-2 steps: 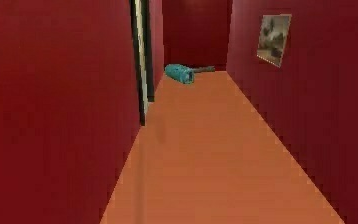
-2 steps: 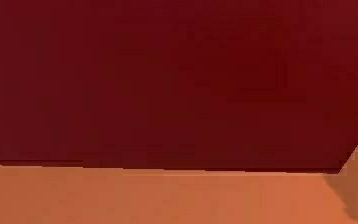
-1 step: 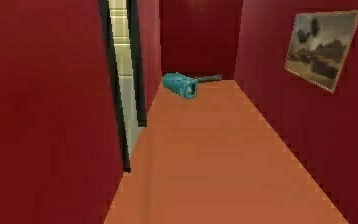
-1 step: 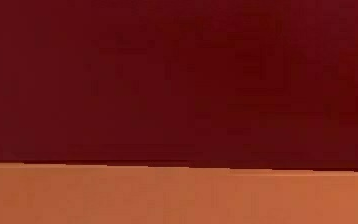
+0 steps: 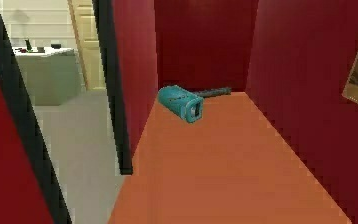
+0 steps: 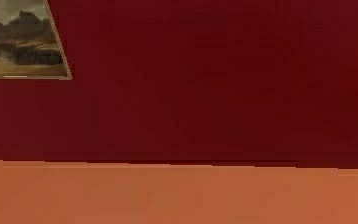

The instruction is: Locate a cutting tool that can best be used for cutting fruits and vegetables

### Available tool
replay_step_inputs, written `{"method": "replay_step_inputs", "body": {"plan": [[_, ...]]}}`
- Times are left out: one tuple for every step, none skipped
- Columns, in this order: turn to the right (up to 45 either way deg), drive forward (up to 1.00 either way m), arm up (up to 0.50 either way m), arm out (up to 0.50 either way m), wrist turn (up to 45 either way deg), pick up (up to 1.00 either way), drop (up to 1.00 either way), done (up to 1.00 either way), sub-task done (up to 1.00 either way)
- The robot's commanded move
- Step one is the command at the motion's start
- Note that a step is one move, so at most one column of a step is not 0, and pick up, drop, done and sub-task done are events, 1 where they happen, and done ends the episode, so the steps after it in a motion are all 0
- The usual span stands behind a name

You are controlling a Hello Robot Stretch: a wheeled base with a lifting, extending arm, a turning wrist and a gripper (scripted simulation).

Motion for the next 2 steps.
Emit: {"method": "replay_step_inputs", "body": {"plan": [[0.0,0.85,0.00,0.00,0.0,0.00,0.00,0.00,0.00],[27.0,0.00,0.00,0.00,0.0,0.00,0.00,0.00,0.00]]}}
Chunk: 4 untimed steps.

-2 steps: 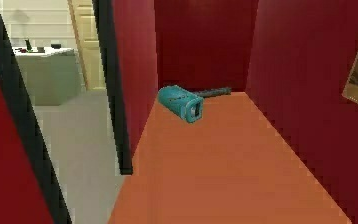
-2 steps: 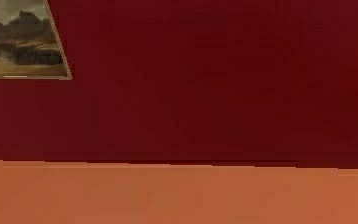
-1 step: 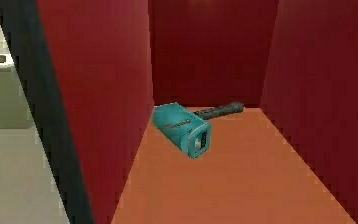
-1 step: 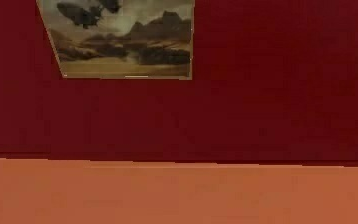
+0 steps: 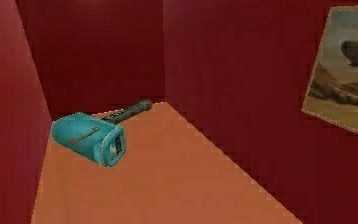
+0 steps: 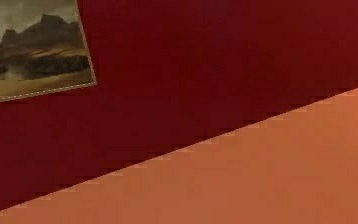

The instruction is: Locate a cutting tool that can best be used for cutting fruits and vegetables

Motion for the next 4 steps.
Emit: {"method": "replay_step_inputs", "body": {"plan": [[0.0,0.05,0.00,0.00,0.0,0.00,0.00,0.00,0.00],[-45.0,0.00,0.00,0.00,0.0,0.00,0.00,0.00,0.00],[-36.0,0.00,0.00,0.00,0.0,0.00,0.00,0.00,0.00],[-3.0,0.00,0.00,0.00,0.0,0.00,0.00,0.00,0.00]]}}
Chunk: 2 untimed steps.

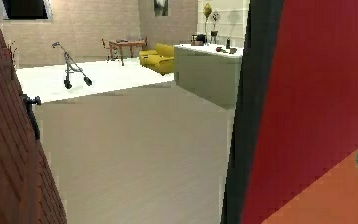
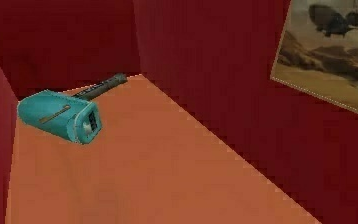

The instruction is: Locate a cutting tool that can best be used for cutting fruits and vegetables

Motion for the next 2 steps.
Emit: {"method": "replay_step_inputs", "body": {"plan": [[0.0,0.35,0.00,0.00,0.0,0.00,0.00,0.00,0.00],[-6.0,0.00,0.00,0.00,0.0,0.00,0.00,0.00,0.00]]}}
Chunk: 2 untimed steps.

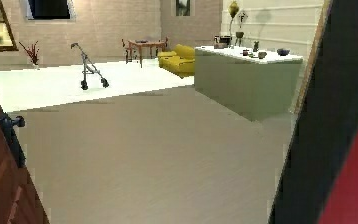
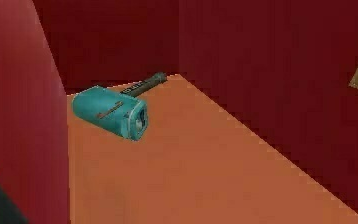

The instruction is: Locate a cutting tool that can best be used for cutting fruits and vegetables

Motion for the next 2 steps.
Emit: {"method": "replay_step_inputs", "body": {"plan": [[0.0,0.60,0.00,0.00,0.0,0.00,0.00,0.00,0.00],[18.0,0.00,0.00,0.00,0.0,0.00,0.00,0.00,0.00]]}}
